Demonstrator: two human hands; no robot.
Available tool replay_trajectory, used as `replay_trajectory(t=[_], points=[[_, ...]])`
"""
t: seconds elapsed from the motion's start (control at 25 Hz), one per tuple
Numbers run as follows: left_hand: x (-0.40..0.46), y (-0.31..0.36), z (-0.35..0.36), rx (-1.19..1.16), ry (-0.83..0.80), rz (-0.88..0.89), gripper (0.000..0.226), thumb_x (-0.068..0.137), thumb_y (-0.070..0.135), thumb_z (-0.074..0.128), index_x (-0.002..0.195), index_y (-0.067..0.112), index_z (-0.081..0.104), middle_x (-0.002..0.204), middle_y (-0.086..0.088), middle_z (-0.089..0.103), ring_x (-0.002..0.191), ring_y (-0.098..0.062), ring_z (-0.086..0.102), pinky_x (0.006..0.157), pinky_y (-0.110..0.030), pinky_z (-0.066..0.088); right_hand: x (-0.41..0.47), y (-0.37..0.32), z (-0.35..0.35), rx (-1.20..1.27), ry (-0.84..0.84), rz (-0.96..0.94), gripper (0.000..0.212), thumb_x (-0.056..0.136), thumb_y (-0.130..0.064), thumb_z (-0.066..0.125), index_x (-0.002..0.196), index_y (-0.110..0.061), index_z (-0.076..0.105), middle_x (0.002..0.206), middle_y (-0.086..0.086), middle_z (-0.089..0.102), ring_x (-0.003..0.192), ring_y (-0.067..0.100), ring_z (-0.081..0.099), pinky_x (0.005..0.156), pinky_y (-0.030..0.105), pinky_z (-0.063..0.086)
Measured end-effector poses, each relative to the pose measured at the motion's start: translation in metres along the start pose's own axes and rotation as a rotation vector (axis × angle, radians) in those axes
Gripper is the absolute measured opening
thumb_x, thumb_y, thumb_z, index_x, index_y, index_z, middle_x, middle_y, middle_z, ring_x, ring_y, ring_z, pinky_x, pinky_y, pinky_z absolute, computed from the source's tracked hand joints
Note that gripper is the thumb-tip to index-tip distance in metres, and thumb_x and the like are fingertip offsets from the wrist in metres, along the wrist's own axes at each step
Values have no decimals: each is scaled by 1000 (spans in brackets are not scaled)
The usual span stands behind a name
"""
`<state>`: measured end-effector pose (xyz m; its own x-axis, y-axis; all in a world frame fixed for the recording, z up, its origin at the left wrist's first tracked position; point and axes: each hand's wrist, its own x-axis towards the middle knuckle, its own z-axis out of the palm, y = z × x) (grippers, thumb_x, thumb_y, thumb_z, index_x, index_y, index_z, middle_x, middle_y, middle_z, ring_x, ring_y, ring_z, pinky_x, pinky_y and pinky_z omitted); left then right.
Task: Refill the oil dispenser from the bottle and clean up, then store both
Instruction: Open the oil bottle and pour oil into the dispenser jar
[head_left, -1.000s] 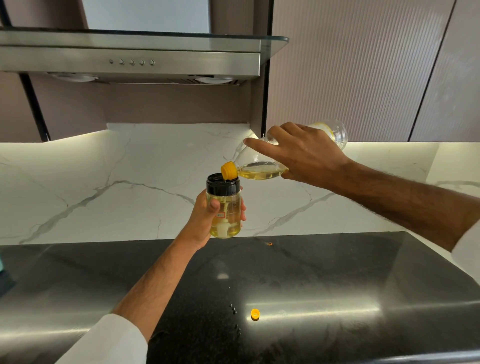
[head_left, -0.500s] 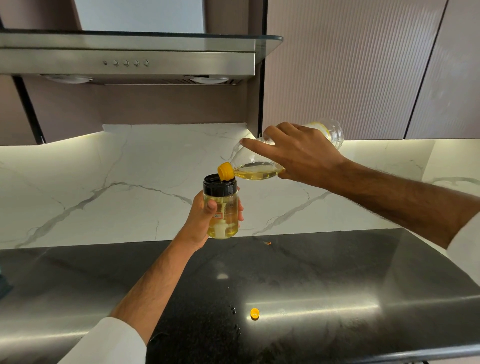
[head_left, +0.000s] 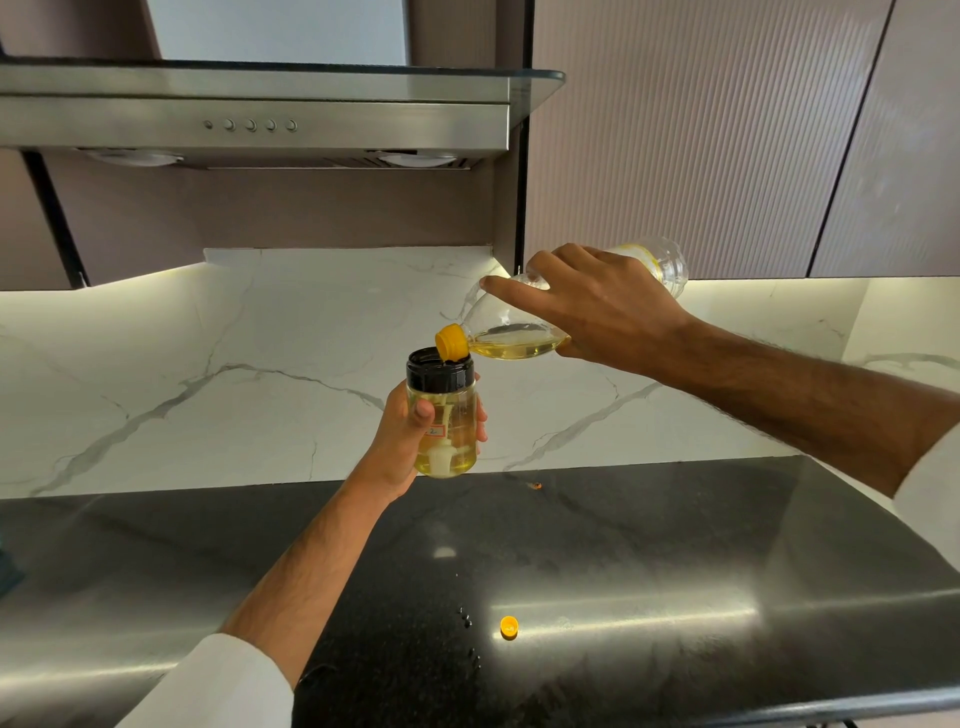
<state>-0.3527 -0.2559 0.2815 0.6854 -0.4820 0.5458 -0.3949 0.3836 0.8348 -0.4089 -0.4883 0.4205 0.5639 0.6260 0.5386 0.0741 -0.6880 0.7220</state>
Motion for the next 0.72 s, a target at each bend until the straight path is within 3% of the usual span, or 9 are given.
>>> replay_trajectory(t=[0.72], points=[[2, -4, -5, -10, -2, -4, 99, 57, 83, 76, 125, 12, 59, 95, -11, 74, 77, -27, 72, 71, -41, 61, 2, 0, 1, -9, -20, -4, 121, 56, -33, 100, 148, -25, 22, 116, 20, 64, 94, 35, 67, 71, 48, 61]])
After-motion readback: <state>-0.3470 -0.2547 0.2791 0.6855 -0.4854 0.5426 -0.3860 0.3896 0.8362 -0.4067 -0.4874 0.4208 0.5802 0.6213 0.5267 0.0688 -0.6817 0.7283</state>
